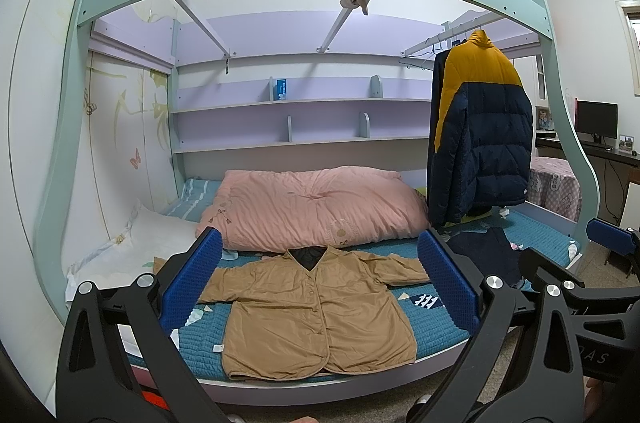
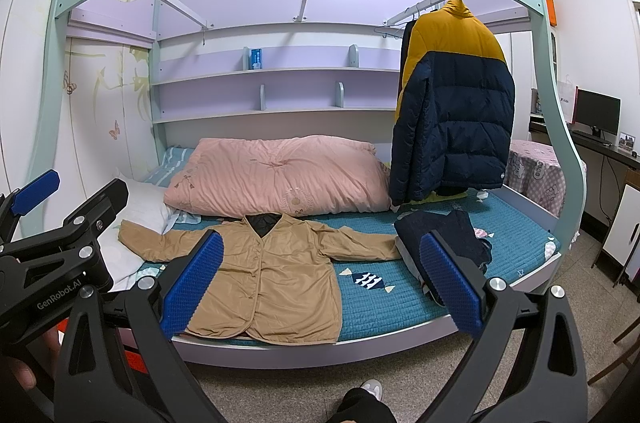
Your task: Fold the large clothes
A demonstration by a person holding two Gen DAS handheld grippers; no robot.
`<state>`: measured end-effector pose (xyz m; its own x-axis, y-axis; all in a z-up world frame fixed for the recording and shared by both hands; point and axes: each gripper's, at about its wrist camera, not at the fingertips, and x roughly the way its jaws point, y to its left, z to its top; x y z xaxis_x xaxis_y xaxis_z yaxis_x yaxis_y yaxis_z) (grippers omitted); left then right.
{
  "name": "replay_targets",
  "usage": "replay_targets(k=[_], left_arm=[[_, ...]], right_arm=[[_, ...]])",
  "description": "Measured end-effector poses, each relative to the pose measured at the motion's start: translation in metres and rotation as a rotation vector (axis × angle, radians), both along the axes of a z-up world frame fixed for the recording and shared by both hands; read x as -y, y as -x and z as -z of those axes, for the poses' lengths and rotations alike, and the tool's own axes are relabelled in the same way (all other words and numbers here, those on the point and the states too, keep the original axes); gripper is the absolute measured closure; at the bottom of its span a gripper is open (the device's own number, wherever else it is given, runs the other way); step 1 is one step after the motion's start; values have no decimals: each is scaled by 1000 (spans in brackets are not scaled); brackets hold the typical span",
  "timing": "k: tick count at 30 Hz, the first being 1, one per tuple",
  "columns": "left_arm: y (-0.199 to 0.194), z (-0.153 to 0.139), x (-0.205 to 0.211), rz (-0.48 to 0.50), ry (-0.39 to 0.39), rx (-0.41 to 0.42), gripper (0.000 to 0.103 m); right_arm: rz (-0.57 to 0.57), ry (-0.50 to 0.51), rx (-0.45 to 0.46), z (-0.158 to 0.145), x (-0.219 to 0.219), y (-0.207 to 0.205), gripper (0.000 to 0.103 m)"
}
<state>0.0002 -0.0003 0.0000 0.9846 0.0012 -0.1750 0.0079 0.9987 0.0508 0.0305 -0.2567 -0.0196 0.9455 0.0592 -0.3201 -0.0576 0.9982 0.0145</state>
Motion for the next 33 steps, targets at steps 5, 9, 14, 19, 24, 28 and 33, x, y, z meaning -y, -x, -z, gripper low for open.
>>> replay_targets(k=[5, 9, 14, 19, 24, 28, 33], left_arm=[[0, 0, 0, 0, 0, -1, 5], [0, 0, 0, 0, -1, 0, 5], [0, 0, 0, 0, -1, -1, 5], [-1, 0, 0, 0, -1, -2, 5], [0, 0, 0, 1, 0, -3, 5], [-6, 6, 0, 3, 2, -7, 5], [-22, 16, -4, 14, 1, -22, 5]], right_arm=[[0, 1, 0, -1, 0, 0, 8], [0, 0, 0, -1, 0, -1, 8], [0, 1, 0, -1, -1, -1, 8], [0, 0, -1, 0, -1, -1, 8], [0, 0, -2, -1, -1, -3, 8], [1, 2, -3, -1, -2, -5, 8], [11, 0, -7, 13, -8, -19, 8]])
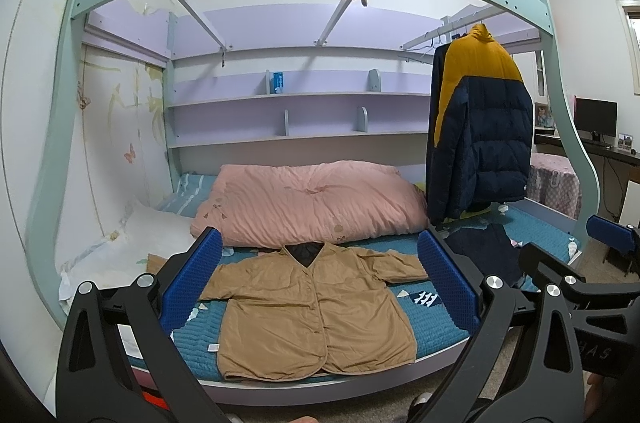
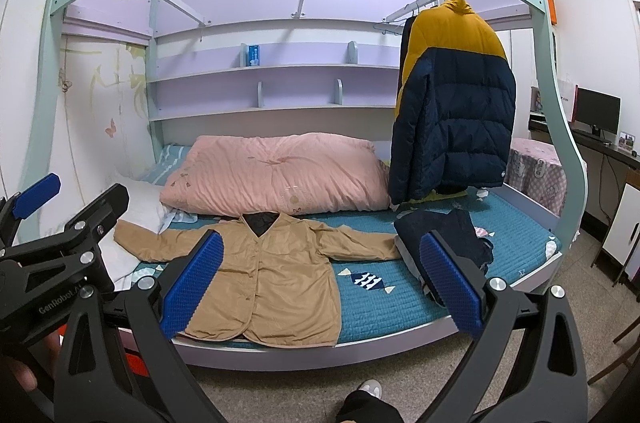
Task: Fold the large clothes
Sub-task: 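Move both tools down toward the tan jacket lying on the bed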
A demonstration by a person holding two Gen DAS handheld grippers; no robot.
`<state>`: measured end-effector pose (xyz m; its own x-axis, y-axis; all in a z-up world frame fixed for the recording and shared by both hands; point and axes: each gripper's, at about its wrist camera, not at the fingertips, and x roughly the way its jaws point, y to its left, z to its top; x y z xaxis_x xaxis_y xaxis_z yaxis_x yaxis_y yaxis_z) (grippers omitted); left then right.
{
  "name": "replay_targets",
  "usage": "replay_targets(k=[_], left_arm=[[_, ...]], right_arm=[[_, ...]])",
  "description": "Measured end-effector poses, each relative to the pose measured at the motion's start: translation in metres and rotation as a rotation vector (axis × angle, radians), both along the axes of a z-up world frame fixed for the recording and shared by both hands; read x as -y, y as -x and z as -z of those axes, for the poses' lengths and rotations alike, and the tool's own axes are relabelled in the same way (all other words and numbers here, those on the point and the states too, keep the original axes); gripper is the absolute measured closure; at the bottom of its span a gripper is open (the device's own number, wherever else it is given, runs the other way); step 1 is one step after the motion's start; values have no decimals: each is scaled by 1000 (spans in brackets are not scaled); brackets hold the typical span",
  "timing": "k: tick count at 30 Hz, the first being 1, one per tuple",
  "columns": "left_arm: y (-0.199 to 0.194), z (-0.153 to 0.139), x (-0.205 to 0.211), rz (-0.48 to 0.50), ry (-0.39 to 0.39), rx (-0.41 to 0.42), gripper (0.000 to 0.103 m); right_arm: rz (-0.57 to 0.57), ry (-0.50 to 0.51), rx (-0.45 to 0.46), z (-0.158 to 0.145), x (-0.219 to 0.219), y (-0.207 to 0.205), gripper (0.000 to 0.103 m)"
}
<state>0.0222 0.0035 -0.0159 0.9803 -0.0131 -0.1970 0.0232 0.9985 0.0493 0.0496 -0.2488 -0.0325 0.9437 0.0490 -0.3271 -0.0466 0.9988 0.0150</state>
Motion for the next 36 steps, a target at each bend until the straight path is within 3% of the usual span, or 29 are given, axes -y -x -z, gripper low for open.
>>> replay_targets(k=[9, 19, 36], left_arm=[[-65, 25, -8, 12, 11, -54, 5], [-138, 41, -26, 13, 32, -107, 5], [-254, 63, -85, -79, 98, -208, 5]], right_arm=[[11, 9, -65, 28, -12, -59, 8], [12, 15, -114, 37, -25, -121, 8], [-87, 45, -161, 48, -70, -242, 8]])
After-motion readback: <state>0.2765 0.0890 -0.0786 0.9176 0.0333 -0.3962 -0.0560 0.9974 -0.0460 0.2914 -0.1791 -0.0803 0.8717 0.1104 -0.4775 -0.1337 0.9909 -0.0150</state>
